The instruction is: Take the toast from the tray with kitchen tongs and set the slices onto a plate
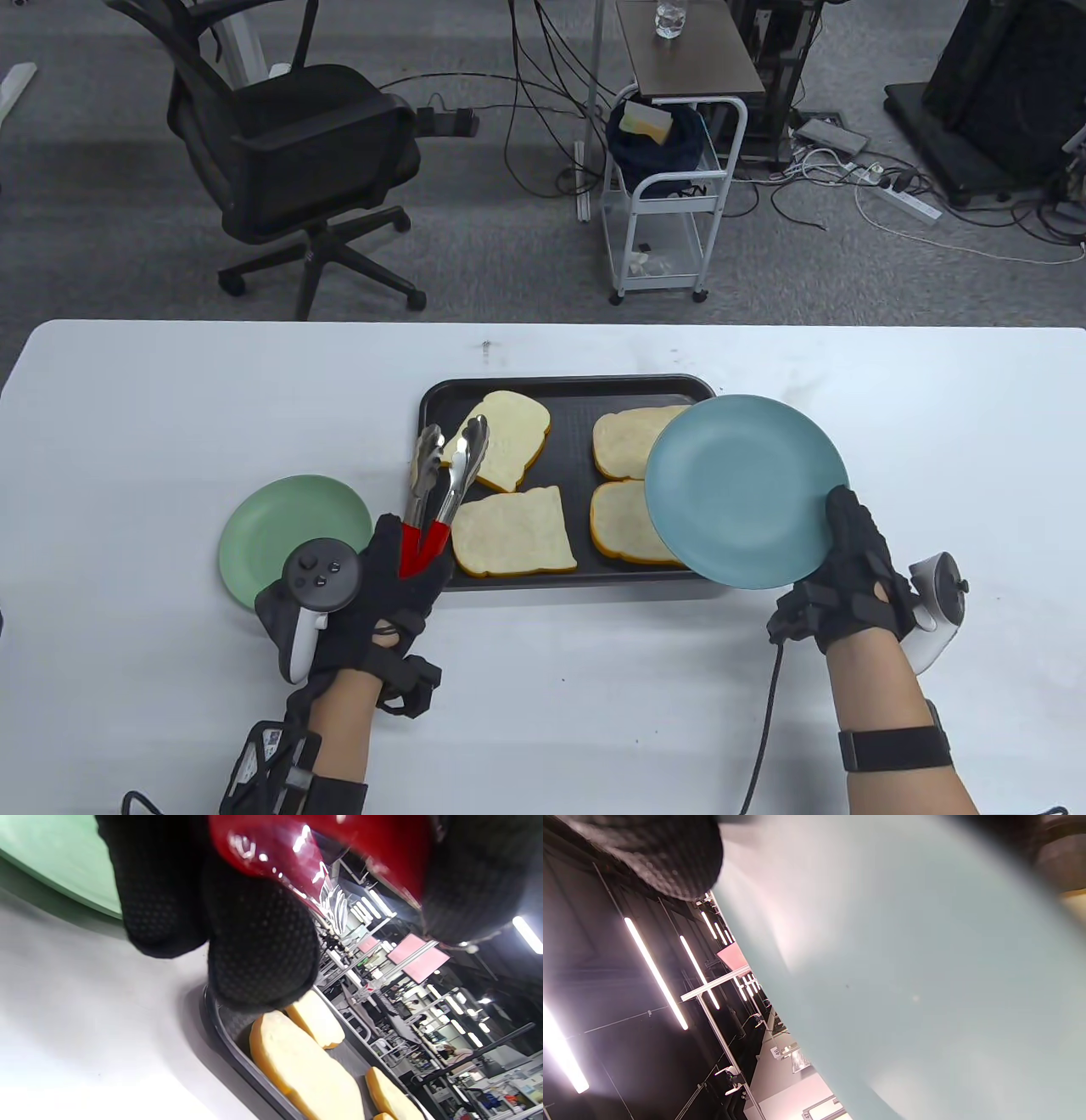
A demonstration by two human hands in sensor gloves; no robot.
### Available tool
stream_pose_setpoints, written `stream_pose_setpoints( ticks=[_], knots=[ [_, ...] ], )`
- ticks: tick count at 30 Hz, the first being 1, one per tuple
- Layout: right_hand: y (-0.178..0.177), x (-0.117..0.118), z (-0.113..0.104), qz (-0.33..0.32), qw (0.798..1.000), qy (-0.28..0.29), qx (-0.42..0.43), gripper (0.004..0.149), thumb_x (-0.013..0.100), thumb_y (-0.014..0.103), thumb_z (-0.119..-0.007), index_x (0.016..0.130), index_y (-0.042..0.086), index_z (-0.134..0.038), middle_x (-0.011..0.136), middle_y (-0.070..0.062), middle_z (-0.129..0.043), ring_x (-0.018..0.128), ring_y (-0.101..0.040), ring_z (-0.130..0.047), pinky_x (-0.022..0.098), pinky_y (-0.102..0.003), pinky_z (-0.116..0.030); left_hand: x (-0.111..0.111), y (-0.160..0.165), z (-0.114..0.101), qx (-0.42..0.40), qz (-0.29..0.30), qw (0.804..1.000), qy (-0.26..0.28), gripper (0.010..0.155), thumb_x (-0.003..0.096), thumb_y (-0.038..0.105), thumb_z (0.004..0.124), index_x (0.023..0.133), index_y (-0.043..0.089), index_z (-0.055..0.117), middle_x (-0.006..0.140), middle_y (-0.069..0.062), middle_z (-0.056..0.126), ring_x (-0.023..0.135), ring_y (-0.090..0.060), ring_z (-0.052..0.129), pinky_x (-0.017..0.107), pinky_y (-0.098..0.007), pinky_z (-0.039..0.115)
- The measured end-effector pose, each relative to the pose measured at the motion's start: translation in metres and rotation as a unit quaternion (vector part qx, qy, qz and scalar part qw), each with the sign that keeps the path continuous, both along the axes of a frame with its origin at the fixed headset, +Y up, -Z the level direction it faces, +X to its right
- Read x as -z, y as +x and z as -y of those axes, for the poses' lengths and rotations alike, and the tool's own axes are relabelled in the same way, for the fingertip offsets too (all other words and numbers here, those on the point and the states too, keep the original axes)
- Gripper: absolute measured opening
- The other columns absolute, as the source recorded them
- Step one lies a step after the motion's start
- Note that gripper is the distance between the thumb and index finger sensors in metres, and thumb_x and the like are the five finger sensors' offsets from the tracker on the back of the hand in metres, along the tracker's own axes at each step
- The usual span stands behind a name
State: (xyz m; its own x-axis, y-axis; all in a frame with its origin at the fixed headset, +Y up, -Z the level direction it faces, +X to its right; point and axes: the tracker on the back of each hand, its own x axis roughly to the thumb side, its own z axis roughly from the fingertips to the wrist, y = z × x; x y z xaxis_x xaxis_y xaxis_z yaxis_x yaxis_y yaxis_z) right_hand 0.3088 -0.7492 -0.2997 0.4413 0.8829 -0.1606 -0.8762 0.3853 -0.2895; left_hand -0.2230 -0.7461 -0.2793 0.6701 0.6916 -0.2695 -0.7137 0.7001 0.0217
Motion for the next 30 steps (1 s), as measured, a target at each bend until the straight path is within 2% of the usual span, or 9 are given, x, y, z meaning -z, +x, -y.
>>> stream_pose_setpoints(
  ticks=[7,12,17,23,30],
  knots=[
    [0.005,0.002,0.005,0.002,1.0,-0.009,0.004,0.05,0.049,0.055,-0.072,0.084,0.022,-0.059,0.075,-0.014,-0.088,0.048,-0.032,-0.109,0.037,-0.048,-0.09,0.027,-0.004,0.017,0.007,-0.021,0.996,-0.084,0.087,0.0321,0.069,0.09,0.099,0.023,0.063,0.089,-0.007,0.091,0.033,-0.016,0.116,0.037,-0.041,0.097],
    [0.004,0.001,0.004,0.004,1.0,-0.012,0.005,0.05,0.049,0.055,-0.072,0.084,0.022,-0.059,0.075,-0.014,-0.088,0.048,-0.032,-0.109,0.038,-0.048,-0.09,0.043,-0.008,0.023,-0.033,-0.025,0.991,-0.13,0.086,0.0328,0.069,0.09,0.099,0.02,0.065,0.087,-0.008,0.093,0.03,-0.018,0.117,0.034,-0.042,0.097],
    [0.006,0.001,0.004,0.004,1.0,-0.009,0.003,0.05,0.049,0.055,-0.072,0.084,0.022,-0.059,0.075,-0.014,-0.088,0.049,-0.031,-0.109,0.038,-0.048,-0.09,0.053,-0.013,0.018,-0.058,-0.033,0.987,-0.144,0.085,0.0336,0.069,0.09,0.098,0.019,0.066,0.086,-0.009,0.094,0.027,-0.019,0.117,0.032,-0.042,0.097],
    [0.005,0.001,0.005,0.002,1.0,-0.01,0.007,0.05,0.049,0.054,-0.072,0.084,0.022,-0.059,0.075,-0.014,-0.088,0.048,-0.031,-0.109,0.038,-0.048,-0.09,0.05,-0.017,0.008,-0.048,-0.032,0.985,-0.162,0.084,0.0346,0.068,0.089,0.098,0.017,0.067,0.085,-0.011,0.094,0.025,-0.02,0.117,0.03,-0.043,0.097],
    [0.003,0.002,0.006,-0.004,1.0,-0.013,0.006,0.05,0.049,0.054,-0.072,0.084,0.022,-0.059,0.075,-0.014,-0.088,0.048,-0.031,-0.109,0.038,-0.048,-0.09,0.063,-0.013,0.016,-0.075,-0.034,0.979,-0.186,0.083,0.0351,0.068,0.089,0.098,0.017,0.067,0.086,-0.011,0.094,0.024,-0.02,0.117,0.029,-0.043,0.097]
  ],
)
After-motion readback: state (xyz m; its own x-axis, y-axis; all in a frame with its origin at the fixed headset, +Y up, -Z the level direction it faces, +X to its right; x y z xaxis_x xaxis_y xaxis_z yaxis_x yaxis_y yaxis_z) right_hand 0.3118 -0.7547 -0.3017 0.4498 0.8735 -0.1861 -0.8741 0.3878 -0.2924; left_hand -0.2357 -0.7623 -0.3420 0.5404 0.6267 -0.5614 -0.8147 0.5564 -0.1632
